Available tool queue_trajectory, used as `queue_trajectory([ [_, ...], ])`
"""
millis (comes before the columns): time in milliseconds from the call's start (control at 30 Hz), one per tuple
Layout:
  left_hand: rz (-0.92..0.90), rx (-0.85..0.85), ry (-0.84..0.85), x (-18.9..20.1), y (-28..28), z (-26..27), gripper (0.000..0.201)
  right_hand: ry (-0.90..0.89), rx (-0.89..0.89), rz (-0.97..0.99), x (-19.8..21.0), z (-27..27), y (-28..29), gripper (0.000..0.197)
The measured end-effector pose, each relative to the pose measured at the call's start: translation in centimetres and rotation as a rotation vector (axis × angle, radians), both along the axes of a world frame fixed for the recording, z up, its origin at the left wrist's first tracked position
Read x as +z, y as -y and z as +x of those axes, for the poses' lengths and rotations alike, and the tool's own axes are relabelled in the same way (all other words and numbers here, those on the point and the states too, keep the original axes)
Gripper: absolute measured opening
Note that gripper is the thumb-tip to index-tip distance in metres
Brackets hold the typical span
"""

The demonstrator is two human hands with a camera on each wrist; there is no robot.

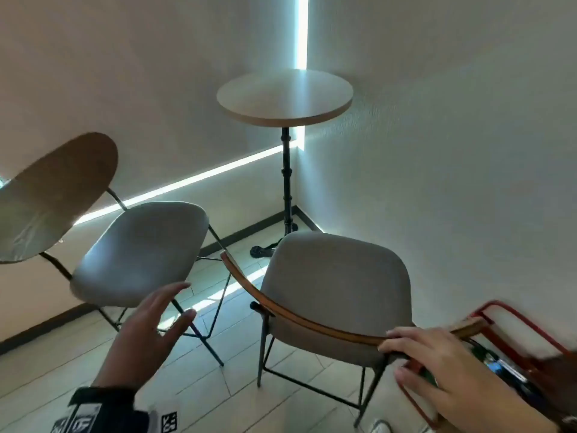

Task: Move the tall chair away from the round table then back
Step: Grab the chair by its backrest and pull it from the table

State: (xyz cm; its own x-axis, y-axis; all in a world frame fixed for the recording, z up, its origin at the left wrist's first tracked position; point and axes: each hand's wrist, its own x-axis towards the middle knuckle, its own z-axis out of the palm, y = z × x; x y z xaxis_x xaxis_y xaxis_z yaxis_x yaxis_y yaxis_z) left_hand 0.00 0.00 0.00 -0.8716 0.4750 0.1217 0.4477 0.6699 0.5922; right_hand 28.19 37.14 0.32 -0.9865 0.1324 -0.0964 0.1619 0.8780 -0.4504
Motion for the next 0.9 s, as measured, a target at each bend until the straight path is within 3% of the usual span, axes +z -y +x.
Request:
queue_trajectory([
  [133, -0.151, -0.385, -0.194, 0.6, -6.2, -2.1, 0.065, -0.013, -0.116, -0.052, -0.7, -1.2, 3.9, 0.05],
  [267, -0.33, -0.577, -0.284, -2.1, -10.6, -3.2, 0.063, -0.103, -0.238, 0.099, -3.4, -2.1, 3.8, 0.029],
  [600, -0.234, -0.52, -0.465, -5.2, -10.6, -2.8, 0.057, -0.306, -0.28, 0.252, -6.0, -2.6, 2.6, 0.022],
  [900, -0.105, -0.361, -0.498, -6.0, -12.0, 3.4, 0.052, -0.375, -0.109, 0.288, -5.9, -1.0, -3.2, 0.028],
])
